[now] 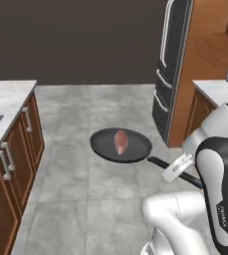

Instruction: Pick up the pan with the steak in it and place it on the dining table. Then place the steak on the plate.

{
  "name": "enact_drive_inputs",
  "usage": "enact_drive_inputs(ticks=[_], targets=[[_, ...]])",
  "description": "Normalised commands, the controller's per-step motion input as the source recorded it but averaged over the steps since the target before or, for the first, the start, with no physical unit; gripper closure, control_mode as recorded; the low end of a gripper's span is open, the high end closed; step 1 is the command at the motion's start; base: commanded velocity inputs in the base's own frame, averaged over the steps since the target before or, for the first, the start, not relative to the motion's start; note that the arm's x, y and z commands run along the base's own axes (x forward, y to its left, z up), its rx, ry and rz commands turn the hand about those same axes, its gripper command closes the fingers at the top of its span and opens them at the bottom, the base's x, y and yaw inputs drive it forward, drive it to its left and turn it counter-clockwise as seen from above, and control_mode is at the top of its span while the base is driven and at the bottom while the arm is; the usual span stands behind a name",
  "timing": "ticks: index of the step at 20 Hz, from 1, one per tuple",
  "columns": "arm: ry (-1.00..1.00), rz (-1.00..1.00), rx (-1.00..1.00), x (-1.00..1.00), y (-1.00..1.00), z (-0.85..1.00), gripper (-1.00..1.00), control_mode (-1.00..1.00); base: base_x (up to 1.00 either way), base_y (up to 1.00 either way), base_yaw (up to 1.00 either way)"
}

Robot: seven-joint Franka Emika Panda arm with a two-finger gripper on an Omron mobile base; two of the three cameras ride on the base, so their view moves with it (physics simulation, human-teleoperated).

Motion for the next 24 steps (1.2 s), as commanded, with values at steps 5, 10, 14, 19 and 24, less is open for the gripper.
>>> enact_drive_inputs(ticks=[5, 10, 14, 19, 24], targets=[[0.00, 0.00, 0.00, 0.00, 0.00, 0.00, 1.00, 1.00, 0.00, 0.00, 0.50], [0.00, 0.00, 0.00, 0.00, 0.00, 0.00, 1.00, 1.00, 0.00, 0.00, 0.50], [0.00, 0.00, 0.00, 0.00, 0.00, 0.00, 1.00, 1.00, 0.00, 0.00, 0.50], [0.00, 0.00, 0.00, 0.00, 0.00, 0.00, 1.00, 1.00, 0.00, 0.00, 0.50], [0.00, 0.00, 0.00, 0.00, 0.00, 0.00, 1.00, 1.00, 0.00, 0.00, 0.50]])
